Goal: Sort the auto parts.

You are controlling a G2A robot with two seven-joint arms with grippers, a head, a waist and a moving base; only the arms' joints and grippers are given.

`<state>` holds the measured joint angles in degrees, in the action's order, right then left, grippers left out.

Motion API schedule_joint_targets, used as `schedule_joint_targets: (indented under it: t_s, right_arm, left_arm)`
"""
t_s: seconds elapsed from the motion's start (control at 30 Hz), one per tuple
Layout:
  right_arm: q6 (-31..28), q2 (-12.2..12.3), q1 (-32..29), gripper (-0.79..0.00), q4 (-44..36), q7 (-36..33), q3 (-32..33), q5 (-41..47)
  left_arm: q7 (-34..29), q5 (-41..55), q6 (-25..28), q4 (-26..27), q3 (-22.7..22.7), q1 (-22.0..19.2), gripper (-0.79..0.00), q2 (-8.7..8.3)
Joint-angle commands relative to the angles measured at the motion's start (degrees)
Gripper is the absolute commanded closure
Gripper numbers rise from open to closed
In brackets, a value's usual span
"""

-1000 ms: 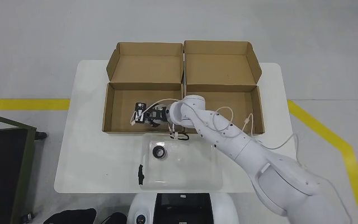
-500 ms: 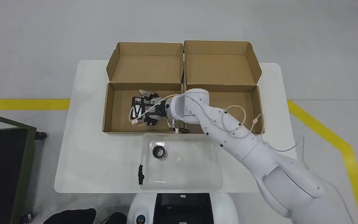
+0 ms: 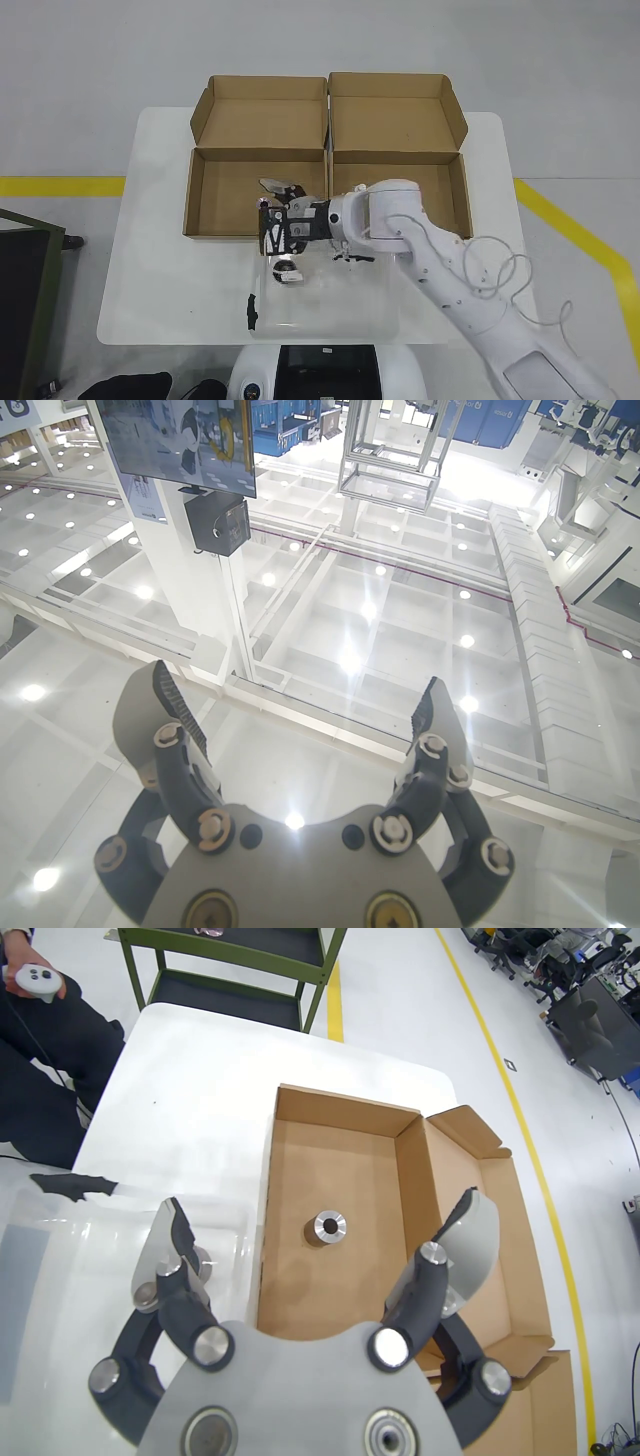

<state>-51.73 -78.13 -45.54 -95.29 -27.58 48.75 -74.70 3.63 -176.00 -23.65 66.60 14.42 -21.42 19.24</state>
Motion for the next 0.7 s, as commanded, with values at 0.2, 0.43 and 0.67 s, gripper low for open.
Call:
schedule_joint_targets:
  t_s: [0.2,0.43,0.67]
  right_arm:
    - [-4.5,2.6,-9.6,-0.785,-8.3,-2.4,3.7,-1.7]
    - [-6.3,3.9,-14.8,-0.785,-10.6,-2.9,3.2,-5.9]
    - [-5.8,4.2,-15.6,-0.785,-9.2,-0.5,0.7,-9.2]
  left_arm:
    - [0.0,0.0,0.0,0.0,0.0,0.0,-0.785,0.0]
    - [0.0,0.0,0.0,0.0,0.0,0.0,-0.785,0.0]
    - [0.0,0.0,0.0,0.0,0.0,0.0,-0.785,0.0]
